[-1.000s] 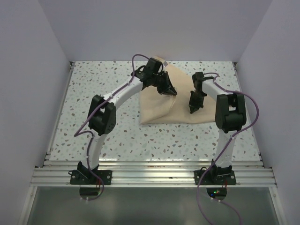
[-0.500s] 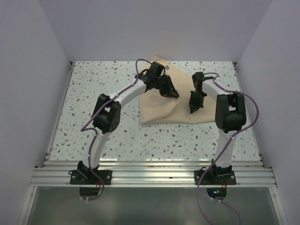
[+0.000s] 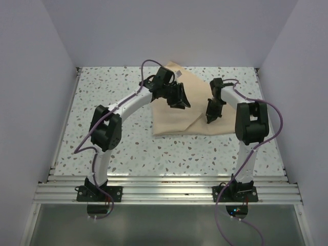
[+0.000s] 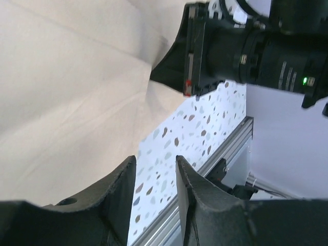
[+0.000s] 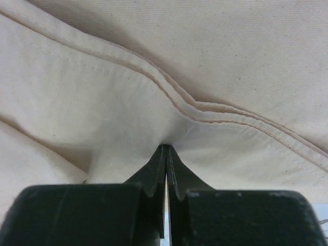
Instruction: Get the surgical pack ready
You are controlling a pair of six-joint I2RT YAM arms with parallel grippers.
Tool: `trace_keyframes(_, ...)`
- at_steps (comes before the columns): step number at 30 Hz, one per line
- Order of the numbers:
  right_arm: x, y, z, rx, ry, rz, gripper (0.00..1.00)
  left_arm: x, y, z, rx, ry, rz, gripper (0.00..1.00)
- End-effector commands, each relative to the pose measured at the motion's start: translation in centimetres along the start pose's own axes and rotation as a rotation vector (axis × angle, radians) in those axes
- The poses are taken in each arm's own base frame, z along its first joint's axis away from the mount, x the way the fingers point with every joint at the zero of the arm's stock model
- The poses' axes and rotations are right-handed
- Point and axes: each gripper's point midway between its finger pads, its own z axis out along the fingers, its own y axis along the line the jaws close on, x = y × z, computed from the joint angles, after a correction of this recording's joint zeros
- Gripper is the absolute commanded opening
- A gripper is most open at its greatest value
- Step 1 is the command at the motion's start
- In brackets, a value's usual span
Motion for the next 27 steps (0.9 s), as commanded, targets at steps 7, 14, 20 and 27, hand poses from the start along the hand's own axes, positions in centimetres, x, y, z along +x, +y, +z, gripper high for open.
trace_keyframes(7, -4.3, 3.9, -8.0, -0.149, -0.163, -0.048, 0.0, 4.5, 4.1, -3.8, -0.066, 0.004, 0.05, 0.25)
trace_keyframes(14, -3.4, 9.1, -9.8, -0.465, -0.139, -0.079, 0.01, 5.1, 8.0, -5.1, -0.084, -0.009, -0.039, 0.14)
trace_keyframes(20, -2.6, 8.4, -6.1, -0.424, -0.076, -0.055, 0.0, 6.2, 9.1, -5.3, -0.088, 0.016, -0.054, 0.12)
trace_keyframes(27, -2.9, 6.4, -4.7, -0.314, -0.078, -0.023, 0.0, 6.8, 9.6, -5.9, -0.11, 0.021, -0.006, 0.12)
